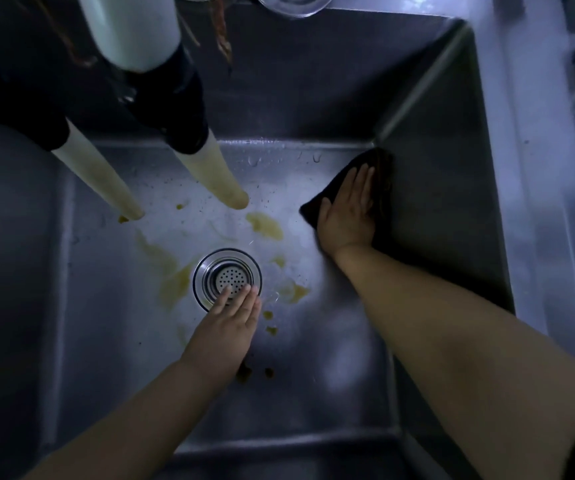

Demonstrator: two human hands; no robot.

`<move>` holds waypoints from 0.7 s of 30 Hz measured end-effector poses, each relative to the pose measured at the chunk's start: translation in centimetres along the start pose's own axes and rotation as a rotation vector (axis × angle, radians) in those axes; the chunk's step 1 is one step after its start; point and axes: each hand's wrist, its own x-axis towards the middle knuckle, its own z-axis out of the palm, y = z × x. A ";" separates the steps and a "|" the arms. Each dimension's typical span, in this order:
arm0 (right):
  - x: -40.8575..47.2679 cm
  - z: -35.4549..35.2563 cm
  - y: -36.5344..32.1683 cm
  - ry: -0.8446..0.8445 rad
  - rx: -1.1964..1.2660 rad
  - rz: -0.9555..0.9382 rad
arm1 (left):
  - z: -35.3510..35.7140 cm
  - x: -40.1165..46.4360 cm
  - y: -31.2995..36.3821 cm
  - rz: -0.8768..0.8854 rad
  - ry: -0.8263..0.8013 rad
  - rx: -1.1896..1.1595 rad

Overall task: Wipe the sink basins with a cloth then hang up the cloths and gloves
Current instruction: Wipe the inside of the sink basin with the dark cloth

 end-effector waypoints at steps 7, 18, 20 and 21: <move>4.8 -0.6 0.1 -0.023 -0.097 -0.221 | 0.0 0.2 -0.3 0.016 -0.021 0.015; -5.5 0.7 1.6 -0.064 -0.225 -0.314 | 0.0 -0.3 0.1 -0.041 -0.034 0.011; -8.7 1.0 2.0 -0.106 -0.219 -0.322 | 0.0 -0.6 0.2 -0.050 -0.026 -0.013; -10.4 1.1 2.2 -0.137 -0.218 -0.329 | 0.0 -0.8 0.2 -0.052 -0.017 -0.026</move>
